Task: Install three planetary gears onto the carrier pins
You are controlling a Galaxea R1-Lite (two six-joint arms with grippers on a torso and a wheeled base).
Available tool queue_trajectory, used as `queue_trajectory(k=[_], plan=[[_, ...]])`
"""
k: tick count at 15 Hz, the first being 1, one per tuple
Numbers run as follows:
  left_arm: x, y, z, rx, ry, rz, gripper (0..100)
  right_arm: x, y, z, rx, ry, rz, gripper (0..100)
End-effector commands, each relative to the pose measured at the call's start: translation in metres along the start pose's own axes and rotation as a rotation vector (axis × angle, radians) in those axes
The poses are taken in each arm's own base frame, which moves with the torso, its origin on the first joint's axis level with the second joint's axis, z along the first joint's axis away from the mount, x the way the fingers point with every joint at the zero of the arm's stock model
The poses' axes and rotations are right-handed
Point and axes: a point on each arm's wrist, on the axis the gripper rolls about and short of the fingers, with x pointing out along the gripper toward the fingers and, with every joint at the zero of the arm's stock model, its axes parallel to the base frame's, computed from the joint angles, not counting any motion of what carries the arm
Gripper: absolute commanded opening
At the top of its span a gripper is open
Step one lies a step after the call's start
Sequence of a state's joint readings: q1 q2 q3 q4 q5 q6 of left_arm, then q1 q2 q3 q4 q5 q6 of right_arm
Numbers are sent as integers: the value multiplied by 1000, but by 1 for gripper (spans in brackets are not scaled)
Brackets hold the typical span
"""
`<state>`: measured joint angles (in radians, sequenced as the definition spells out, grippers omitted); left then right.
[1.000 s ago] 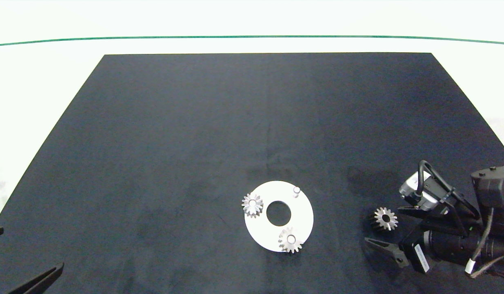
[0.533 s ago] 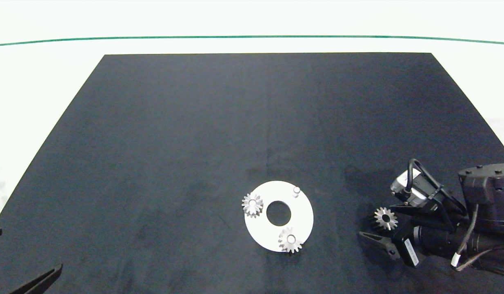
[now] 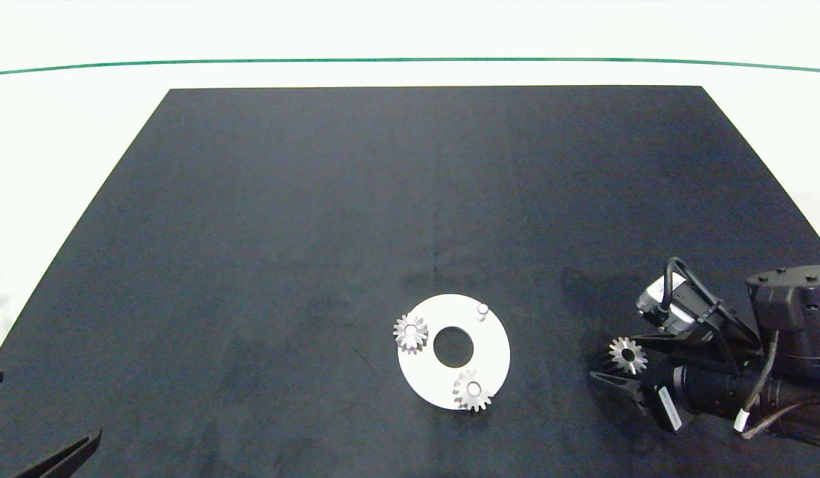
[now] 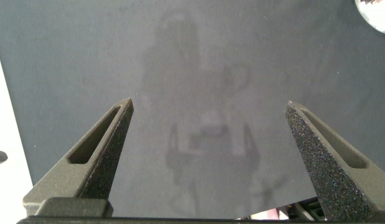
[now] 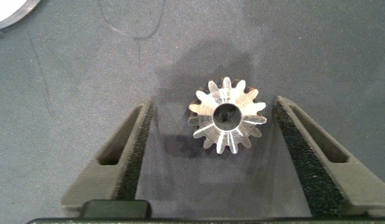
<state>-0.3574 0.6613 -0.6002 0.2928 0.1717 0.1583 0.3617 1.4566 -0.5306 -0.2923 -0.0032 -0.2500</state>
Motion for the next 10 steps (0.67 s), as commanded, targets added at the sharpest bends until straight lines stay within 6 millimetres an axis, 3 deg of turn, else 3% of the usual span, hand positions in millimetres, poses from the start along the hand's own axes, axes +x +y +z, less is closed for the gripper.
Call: queue_trajectory(k=[1, 10], plan=[[1, 0, 0, 4, 4, -3, 100, -1, 0, 1, -1, -7, -3, 70], [1, -1, -1, 6, 6, -8, 100, 0, -2, 2, 3, -9, -8, 52]])
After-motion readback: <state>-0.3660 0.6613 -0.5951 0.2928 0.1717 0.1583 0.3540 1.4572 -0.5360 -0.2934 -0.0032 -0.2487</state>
